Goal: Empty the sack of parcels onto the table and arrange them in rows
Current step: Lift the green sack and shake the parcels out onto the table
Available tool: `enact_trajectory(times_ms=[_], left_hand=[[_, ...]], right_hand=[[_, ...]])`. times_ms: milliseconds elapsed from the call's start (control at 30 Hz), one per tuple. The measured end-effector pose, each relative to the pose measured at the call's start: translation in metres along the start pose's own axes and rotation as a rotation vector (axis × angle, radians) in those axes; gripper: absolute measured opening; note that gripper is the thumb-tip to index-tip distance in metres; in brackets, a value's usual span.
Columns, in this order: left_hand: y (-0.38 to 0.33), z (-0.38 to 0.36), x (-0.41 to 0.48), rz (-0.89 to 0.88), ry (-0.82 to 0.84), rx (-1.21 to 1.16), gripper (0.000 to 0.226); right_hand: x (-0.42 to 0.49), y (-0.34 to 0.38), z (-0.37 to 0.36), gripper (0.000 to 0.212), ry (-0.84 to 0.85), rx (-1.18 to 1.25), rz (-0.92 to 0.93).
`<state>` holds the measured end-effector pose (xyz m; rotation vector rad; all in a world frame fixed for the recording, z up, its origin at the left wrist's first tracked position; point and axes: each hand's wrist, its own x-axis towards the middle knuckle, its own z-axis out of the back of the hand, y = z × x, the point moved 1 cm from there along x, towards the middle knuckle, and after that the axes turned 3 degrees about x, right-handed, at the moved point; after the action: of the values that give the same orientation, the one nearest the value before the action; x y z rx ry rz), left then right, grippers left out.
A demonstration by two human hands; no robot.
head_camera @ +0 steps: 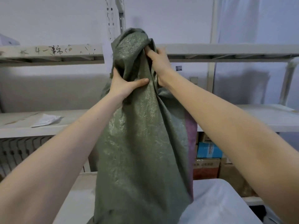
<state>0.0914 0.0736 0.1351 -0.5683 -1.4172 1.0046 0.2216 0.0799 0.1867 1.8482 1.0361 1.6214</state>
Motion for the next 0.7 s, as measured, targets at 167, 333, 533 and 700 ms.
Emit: enact_trajectory(times_ms=[167,333,533,700], left_hand=[[0.018,-0.014,-0.006,0.256,-0.039,-0.113,0.046],[0.027,-0.017,-0.001,0.334,-0.060,0.054,0.053],[0.014,-0.012,-0.003,0.426,0.009,0.007,0.039],[0.008,-0.001,-0.010,0.439,0.244,0.050,0.032]], right_hand=[[-0.005,-0.026,0.017,0.015,0.038,-0.072,-0.189],[-0.010,-0.021,0.051,0.045,-0.216,-1.090,0.391],[-0.034,-0.027,0.061,0.103,0.512,-1.707,0.454],[-0.031,-0.032,0.070,0.122,0.547,-1.491,0.165]])
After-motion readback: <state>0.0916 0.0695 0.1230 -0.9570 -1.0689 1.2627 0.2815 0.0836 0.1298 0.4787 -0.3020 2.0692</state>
